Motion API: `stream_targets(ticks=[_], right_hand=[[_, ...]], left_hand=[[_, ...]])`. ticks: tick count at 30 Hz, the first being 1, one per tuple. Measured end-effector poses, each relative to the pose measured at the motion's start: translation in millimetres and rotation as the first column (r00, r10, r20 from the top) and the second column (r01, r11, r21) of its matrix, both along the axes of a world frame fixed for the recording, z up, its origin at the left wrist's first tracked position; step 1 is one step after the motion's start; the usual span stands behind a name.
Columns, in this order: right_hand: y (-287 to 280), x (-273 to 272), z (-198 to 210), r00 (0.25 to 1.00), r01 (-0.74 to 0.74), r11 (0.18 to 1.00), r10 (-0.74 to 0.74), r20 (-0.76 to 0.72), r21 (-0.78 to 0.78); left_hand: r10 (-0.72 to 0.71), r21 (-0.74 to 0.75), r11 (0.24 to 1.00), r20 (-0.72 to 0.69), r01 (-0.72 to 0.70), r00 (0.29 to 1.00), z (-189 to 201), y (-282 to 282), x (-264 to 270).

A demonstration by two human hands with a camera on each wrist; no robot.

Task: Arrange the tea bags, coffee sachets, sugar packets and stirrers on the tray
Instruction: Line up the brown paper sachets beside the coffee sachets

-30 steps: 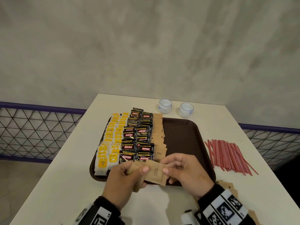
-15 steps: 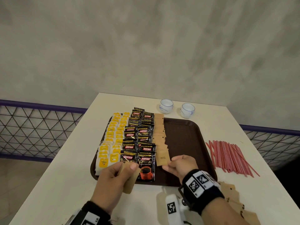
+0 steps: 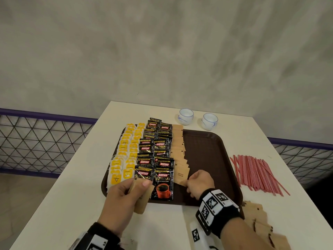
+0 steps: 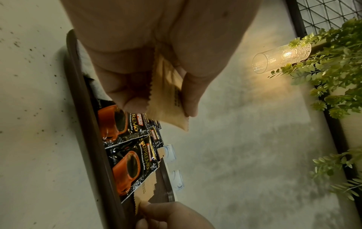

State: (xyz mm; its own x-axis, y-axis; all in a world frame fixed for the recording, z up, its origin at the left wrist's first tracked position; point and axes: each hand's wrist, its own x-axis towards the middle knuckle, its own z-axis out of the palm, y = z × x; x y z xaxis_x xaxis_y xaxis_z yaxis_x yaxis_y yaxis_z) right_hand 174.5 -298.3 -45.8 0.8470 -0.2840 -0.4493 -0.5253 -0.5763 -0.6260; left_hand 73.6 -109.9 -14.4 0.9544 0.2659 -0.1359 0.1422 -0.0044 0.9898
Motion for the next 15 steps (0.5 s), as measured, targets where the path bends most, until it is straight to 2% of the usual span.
stream_targets(ticks=[5,15], right_hand=[[-4.7,1.4,5.9,0.991,-0.041,0.996,0.051,0.121,-0.083],[11.0,12.0,15.9,0.981,-0.084,0.993,0.097,0.169,-0.084]], left_hand=[[0.001,-0.016,1.0,0.013,-0.001,1.0,-1.0,0.8,0.0],[0.008,-0.039,0.999,-0.006,-0.008,1.0,1.9,4.8,-0.2]])
